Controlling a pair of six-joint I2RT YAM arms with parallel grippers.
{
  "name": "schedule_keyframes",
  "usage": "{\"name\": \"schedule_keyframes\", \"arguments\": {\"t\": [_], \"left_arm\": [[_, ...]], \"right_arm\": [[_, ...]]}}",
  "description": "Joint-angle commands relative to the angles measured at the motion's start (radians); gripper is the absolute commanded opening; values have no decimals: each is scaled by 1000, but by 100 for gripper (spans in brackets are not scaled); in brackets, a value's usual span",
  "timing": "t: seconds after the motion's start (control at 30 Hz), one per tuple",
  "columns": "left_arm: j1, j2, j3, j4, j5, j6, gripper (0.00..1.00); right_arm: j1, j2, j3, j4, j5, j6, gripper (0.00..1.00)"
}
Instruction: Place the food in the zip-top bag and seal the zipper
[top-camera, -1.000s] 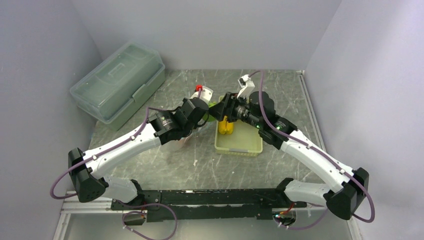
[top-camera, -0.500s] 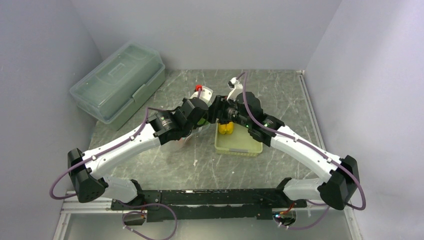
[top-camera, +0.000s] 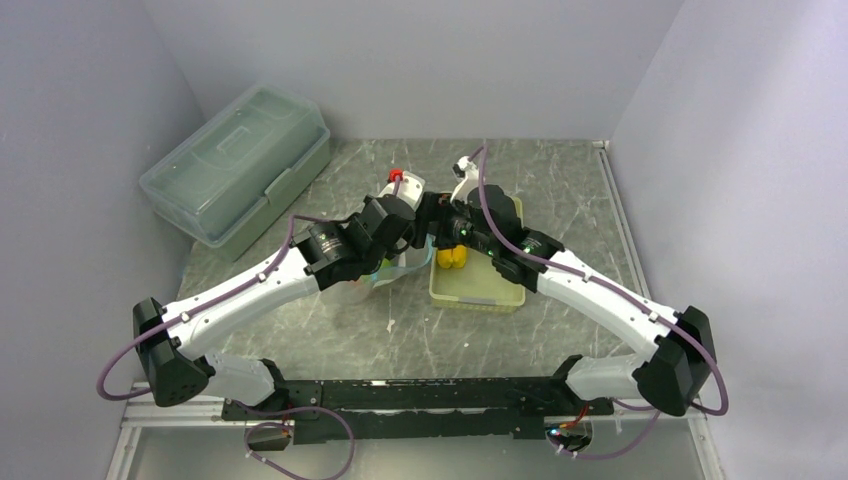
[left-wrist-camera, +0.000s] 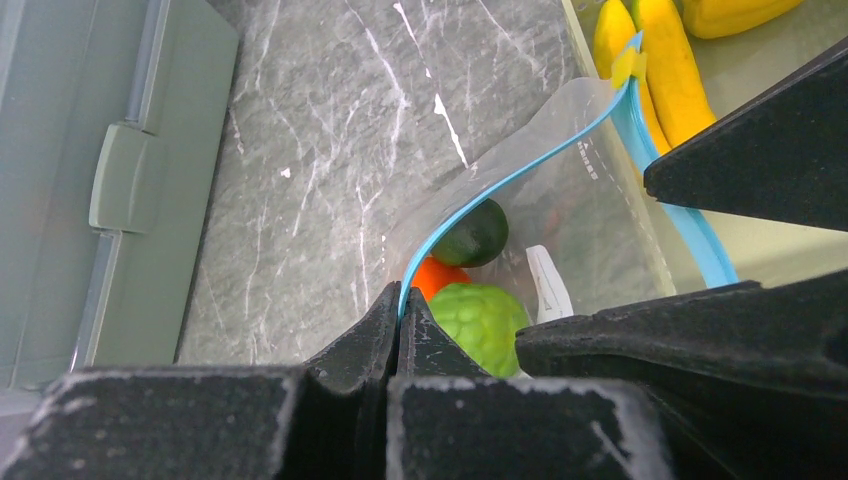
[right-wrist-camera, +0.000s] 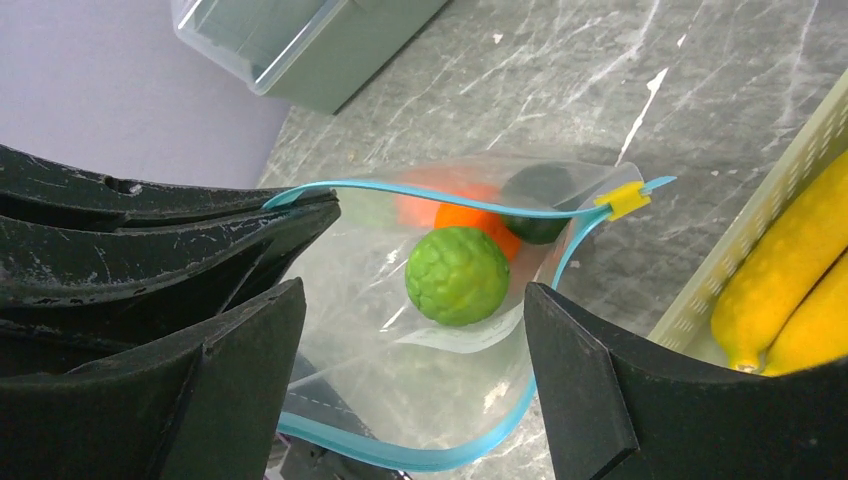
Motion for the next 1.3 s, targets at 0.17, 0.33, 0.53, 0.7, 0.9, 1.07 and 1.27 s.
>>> {"name": "schedule_keyframes", "arguments": {"t": [0.17,0.33,0.53,0.7,0.9,1.07,1.27], "left_arm": [[-2,-32,34,21,-5,-9,0],[-2,-29,34,23,-9,-6,0],[-2,-25,33,22,-12,-7,0],[-2,-25,29,25,-16,-8,0],[-2,-24,31,24,-18,-6,0],[-2,-26,27,19,-18,-9,0],[-2,-26,23,17,-17,-9,0]], "right_arm": [[5,-104,34,-48,140,-67,84],[5,-167,20,-100,229,-87,84],[4,-225,0,-148,309,-102,84],[3,-254,-1,-194,379,-135,84],[-16,-251,20,-286,495,-197,84],[-79,-205,40,-349,524,-244,84],[-201,-141,51,-361,404,-292,84]]}}
